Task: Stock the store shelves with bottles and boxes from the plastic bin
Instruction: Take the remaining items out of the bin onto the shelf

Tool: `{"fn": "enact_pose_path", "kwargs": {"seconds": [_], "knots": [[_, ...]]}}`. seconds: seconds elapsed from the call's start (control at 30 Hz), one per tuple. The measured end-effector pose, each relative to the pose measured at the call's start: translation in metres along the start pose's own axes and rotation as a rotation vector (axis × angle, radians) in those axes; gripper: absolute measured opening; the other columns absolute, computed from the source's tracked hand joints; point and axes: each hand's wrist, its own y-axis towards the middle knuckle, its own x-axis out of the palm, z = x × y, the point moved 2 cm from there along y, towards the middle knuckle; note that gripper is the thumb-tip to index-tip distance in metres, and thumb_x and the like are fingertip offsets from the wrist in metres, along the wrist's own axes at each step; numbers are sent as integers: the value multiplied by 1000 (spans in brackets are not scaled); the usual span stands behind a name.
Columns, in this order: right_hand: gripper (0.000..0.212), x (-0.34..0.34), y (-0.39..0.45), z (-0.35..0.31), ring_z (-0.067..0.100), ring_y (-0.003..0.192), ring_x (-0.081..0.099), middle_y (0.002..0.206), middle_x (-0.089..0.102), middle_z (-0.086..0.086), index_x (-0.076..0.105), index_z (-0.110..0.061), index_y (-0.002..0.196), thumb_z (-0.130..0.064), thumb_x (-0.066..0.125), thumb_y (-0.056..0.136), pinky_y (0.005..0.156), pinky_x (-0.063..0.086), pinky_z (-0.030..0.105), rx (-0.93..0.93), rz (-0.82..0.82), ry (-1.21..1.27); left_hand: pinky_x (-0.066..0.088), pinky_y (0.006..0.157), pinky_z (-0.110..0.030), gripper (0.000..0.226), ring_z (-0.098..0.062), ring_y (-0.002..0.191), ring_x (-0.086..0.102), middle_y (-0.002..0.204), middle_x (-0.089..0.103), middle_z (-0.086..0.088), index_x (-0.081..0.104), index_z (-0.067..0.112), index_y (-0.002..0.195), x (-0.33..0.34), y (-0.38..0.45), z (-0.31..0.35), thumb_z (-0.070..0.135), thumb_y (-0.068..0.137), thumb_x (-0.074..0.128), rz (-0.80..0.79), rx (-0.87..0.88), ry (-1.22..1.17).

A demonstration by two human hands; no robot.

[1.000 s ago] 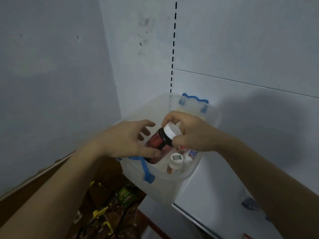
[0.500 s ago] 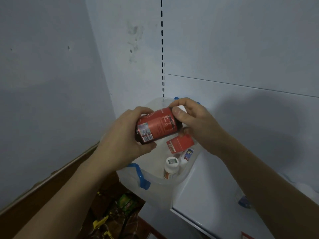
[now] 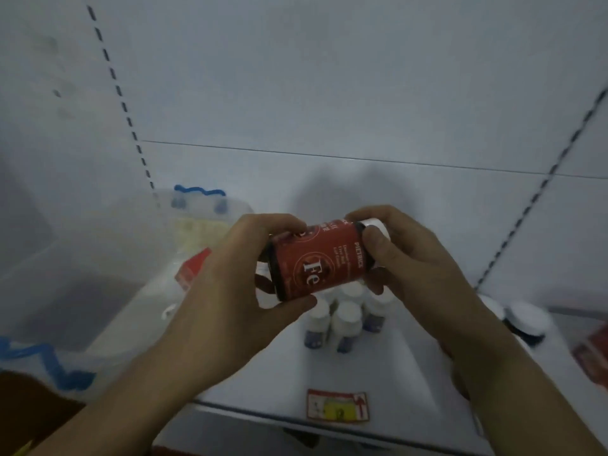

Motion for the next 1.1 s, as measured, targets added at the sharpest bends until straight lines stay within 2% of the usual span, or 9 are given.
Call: {"fn": "enact_pose_path", "kwargs": {"seconds": [0.1, 0.27, 0.43, 0.5, 0.63, 0.7, 0.8, 0.93, 1.1], "knots": [[29, -55, -27, -12, 14, 78, 67, 102, 68, 2, 65, -19, 115, -37, 59, 94, 61, 53, 27, 19, 25, -120, 54, 78, -11, 75, 3, 112, 57, 125, 50, 30, 41, 51, 123, 47, 9, 23, 39, 65, 88, -92, 32, -108], [30, -146, -70, -33, 5, 72, 66, 101, 65, -8, 66, -24, 114, -39, 64, 88, 58, 50, 21, 108, 15, -457, 55, 86, -18, 77, 2, 112, 58, 129, 52, 26, 42, 38, 138, 150, -2, 41, 43, 73, 83, -288, 10, -213], [29, -208, -94, -36, 4, 88, 68, 112, 66, -15, 64, -42, 111, -50, 69, 84, 66, 53, 22, 204, -84, -843, 37, 112, -27, 86, -7, 136, 40, 156, 34, 9, 22, 30, 155, 228, -22, 33, 60, 86, 65, -549, -39, 100], [33, -223, -100, -33, -6, 91, 63, 110, 65, -20, 64, -40, 112, -51, 69, 81, 71, 49, 17, 206, -126, -968, 31, 116, -30, 91, -14, 144, 31, 162, 24, 4, 16, 25, 158, 247, -25, 28, 63, 88, 60, -692, -98, 204], [32, -240, -107, -19, -21, 90, 51, 104, 59, -25, 62, -35, 116, -42, 70, 85, 67, 39, 5, 234, -234, -1145, 31, 118, -39, 98, -22, 148, 24, 165, 17, -2, 14, 19, 159, 279, -23, 17, 68, 86, 58, -836, -134, 349], [31, -245, -109, -10, -12, 89, 55, 102, 58, -20, 63, -36, 115, -40, 70, 85, 70, 42, 11, 249, -279, -1178, 30, 118, -45, 97, -23, 150, 19, 166, 14, -2, 18, 20, 157, 290, -21, 16, 69, 85, 59, -878, -142, 437], [36, -249, -112, 9, 9, 93, 58, 102, 58, -7, 63, -35, 119, -39, 71, 84, 80, 51, 31, 291, -334, -1209, 27, 116, -54, 94, -25, 151, 14, 166, 12, -2, 24, 24, 154, 300, -19, 16, 70, 82, 61, -918, -158, 517], [44, -247, -113, 39, 14, 93, 55, 106, 56, -5, 57, -31, 123, -45, 72, 84, 71, 44, 25, 313, -352, -1255, 30, 114, -55, 94, -24, 149, 18, 164, 16, 0, 28, 26, 153, 300, -15, 17, 71, 78, 66, -938, -180, 541], [44, -244, -109, 63, 18, 91, 56, 102, 57, -3, 58, -27, 116, -47, 73, 79, 78, 52, 36, 296, -326, -1273, 33, 113, -56, 96, -22, 148, 20, 162, 19, 2, 31, 27, 152, 301, -14, 19, 71, 75, 69, -939, -200, 545]]}}
